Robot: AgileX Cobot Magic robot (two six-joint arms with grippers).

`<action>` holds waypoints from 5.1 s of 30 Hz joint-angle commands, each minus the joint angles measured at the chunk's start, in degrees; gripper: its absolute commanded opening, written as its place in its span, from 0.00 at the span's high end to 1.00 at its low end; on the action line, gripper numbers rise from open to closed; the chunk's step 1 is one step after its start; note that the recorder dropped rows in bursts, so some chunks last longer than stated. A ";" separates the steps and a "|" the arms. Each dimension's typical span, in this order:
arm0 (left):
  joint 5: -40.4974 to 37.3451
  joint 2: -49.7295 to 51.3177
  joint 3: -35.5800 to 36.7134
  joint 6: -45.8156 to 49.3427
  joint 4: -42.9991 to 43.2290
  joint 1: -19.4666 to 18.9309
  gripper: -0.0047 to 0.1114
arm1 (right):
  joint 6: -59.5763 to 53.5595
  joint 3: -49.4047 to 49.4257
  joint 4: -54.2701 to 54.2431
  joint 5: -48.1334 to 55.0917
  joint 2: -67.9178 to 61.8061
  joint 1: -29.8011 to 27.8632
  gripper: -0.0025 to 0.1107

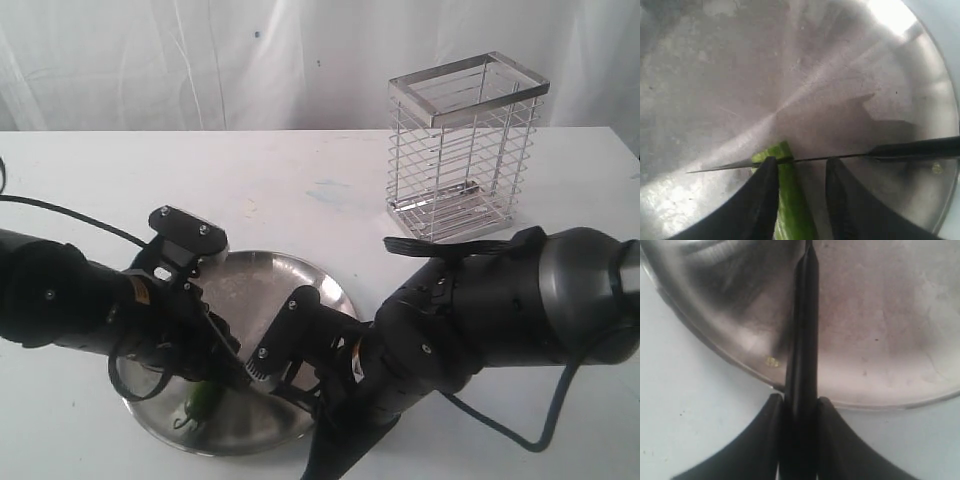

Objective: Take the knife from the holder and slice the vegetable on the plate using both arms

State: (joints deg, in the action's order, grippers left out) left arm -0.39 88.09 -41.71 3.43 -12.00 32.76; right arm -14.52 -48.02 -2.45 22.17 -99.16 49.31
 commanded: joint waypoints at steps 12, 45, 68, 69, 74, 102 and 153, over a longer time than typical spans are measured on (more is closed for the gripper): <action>3.20 12.95 0.21 -1.08 -0.70 0.54 0.64 | 0.09 -0.75 -0.63 -0.06 -0.32 0.29 0.98; -7.56 -5.97 -1.67 4.07 0.78 -1.79 0.64 | 6.03 -2.69 5.43 2.61 0.76 -1.37 0.98; -6.59 -9.47 8.00 -8.72 -21.09 1.52 0.51 | 10.29 -2.69 6.58 4.25 6.72 -6.06 0.98; -5.71 -9.47 8.74 -9.72 -22.34 2.05 0.51 | 10.29 -2.69 6.58 4.25 6.72 -6.06 0.98; 0.39 -9.47 11.22 -14.32 -29.89 5.30 0.51 | 10.18 -2.69 6.97 3.31 7.33 -6.06 0.98; 11.14 -9.36 12.57 -13.67 -54.78 6.63 0.33 | 5.63 -2.69 7.18 1.73 11.75 -6.06 0.98; 5.75 8.54 2.31 8.62 -53.99 -0.81 0.40 | 5.63 -2.69 6.96 2.03 11.75 -6.06 0.98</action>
State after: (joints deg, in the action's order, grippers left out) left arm 7.46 95.37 -39.36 11.62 -65.11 31.98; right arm -8.30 -50.23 4.37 24.88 -88.09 43.58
